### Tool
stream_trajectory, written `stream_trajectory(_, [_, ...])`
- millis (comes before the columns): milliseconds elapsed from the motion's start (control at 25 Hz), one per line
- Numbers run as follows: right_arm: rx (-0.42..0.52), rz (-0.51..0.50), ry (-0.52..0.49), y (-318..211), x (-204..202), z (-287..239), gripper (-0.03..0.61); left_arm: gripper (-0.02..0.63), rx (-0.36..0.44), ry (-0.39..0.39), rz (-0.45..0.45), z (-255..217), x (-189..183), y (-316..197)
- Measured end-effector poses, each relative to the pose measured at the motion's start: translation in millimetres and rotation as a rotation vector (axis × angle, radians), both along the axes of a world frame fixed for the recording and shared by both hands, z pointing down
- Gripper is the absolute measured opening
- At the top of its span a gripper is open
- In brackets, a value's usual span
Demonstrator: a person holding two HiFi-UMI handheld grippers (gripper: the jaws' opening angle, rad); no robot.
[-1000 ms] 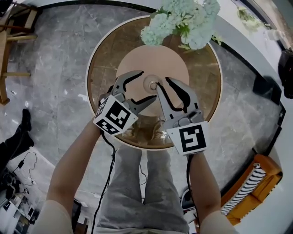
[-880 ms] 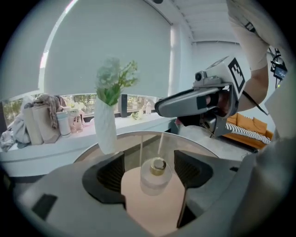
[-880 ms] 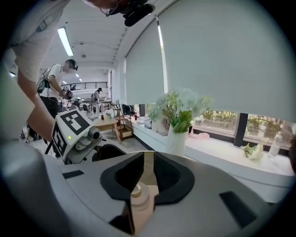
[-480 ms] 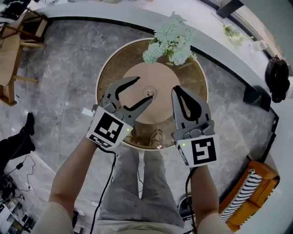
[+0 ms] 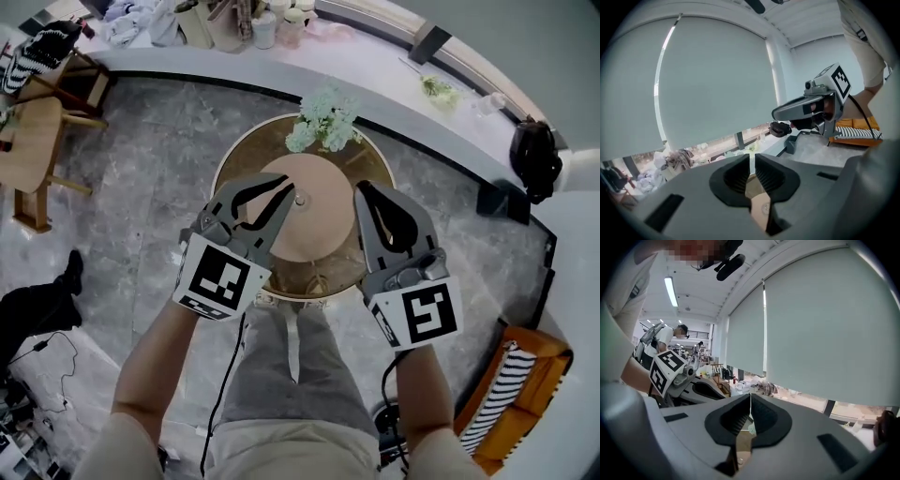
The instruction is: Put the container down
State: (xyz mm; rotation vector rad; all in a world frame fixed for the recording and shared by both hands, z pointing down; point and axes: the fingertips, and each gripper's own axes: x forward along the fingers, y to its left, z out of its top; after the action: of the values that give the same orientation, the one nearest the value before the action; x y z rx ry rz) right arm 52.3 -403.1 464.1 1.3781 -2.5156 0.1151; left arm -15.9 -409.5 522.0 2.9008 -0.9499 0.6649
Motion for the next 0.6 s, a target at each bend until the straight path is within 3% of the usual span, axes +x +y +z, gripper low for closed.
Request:
stream_trajectory(160, [0.033, -0.001, 0.022, 13, 1, -54, 0.009, 0.025, 0.040, 0.011, -0.018, -59, -3, 8])
stream_trajectory(440, [0.123, 0.014, 0.022, 35, -3, -160, 0.008, 0.015, 0.067, 0.113, -0.049, -165, -19, 21])
stream_trajectory(600, [0.196, -0.021, -0.010, 53, -13, -220, 0.008, 0.014, 0.129, 0.142, -0.085, -225, -28, 27])
